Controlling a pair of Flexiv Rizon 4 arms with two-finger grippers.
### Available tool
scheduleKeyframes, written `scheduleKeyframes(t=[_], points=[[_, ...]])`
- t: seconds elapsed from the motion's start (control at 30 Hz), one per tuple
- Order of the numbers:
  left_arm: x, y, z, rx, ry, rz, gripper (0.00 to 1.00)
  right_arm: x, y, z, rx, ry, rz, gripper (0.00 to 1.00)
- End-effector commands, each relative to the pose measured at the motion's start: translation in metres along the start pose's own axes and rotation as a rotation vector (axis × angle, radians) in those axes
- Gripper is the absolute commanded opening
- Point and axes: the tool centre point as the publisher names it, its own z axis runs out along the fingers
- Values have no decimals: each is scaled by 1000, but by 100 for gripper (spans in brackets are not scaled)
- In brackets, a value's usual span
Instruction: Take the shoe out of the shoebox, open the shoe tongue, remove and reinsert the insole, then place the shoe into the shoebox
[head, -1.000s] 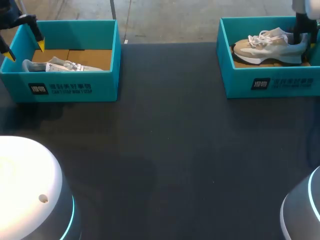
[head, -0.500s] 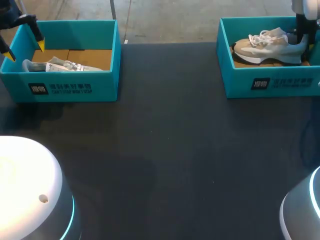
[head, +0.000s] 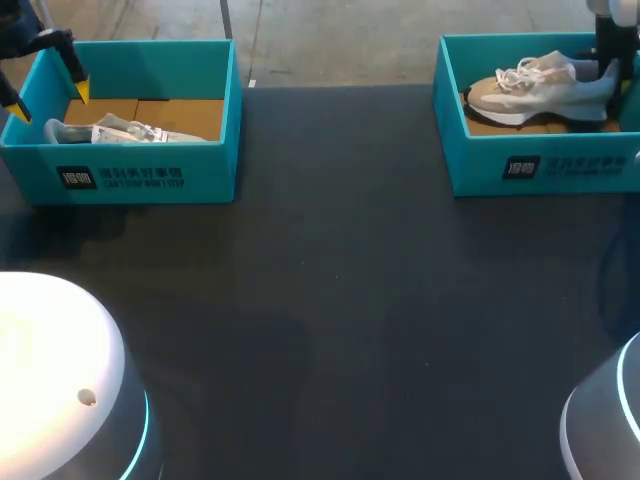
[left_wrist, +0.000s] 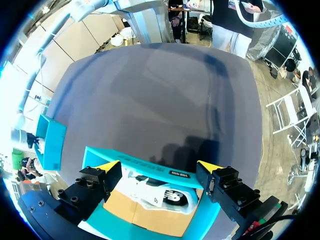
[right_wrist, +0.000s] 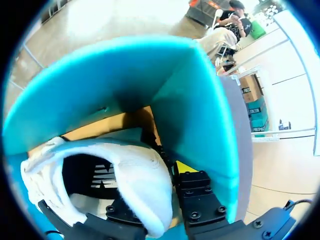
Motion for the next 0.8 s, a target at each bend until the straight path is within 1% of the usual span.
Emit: scheduleKeyframes(t=[0.03,0.57,0.8], points=[[1,-1,1,-3,0,1,100,-14,-6,-23,-1,16,6,0],[1,-1,1,-3,0,1,100,-37,-19,-79,-61,13,9,0],[1,-1,1,-3,0,1,100,-46,-22,-114,-91,31,6,0]])
